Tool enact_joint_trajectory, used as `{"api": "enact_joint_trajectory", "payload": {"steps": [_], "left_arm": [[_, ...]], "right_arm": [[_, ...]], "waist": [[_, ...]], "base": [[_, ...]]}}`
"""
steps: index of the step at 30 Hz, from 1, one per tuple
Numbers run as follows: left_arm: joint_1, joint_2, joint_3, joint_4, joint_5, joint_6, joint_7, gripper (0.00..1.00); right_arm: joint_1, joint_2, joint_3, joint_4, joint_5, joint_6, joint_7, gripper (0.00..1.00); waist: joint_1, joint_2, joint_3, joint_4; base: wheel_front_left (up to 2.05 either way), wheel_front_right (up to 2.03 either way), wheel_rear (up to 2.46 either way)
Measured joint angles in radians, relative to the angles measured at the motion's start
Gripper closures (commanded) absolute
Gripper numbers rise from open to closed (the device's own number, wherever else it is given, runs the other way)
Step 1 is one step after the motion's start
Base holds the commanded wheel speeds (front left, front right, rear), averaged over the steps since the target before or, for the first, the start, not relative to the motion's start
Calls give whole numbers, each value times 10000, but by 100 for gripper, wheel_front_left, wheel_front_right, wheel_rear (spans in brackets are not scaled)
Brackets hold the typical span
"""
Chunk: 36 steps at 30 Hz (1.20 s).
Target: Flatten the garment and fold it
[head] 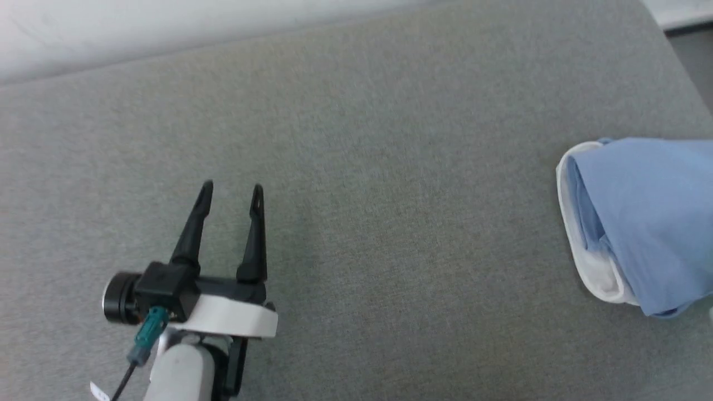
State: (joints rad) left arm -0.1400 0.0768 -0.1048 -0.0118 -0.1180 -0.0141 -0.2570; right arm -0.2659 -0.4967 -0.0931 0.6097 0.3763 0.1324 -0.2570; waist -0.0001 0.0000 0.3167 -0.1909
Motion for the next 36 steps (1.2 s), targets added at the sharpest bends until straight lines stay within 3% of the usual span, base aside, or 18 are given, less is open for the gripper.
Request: {"api": "enact_joint_trajectory", "payload": {"steps": [9, 17, 27, 36], "left_arm": [[929, -113, 215, 198, -234, 153, 0, 0], [1499, 0, 554, 577, -240, 153, -2, 0], [2056, 909, 1087, 1104, -205, 242, 194, 0], [2271, 1093, 1147, 1256, -244, 224, 314, 0]], "right_arm": [[2278, 2192, -677, -3862, -861, 0, 520, 0], [3011, 3538, 136, -6029, -1486, -6, 1505, 0], [3475, 3985, 890, -7072, -2102, -6, 1833, 0], [3924, 4092, 926, -7127, -2265, -6, 1983, 0]], "waist": [[-2, 0, -1392, 465], [-1, 0, -2129, 1370], [0, 0, -2731, 2129], [1, 0, -3013, 2153]], "base": [[0, 0, 0], [0, 0, 0], [0, 0, 0], [0, 0, 0]]}}
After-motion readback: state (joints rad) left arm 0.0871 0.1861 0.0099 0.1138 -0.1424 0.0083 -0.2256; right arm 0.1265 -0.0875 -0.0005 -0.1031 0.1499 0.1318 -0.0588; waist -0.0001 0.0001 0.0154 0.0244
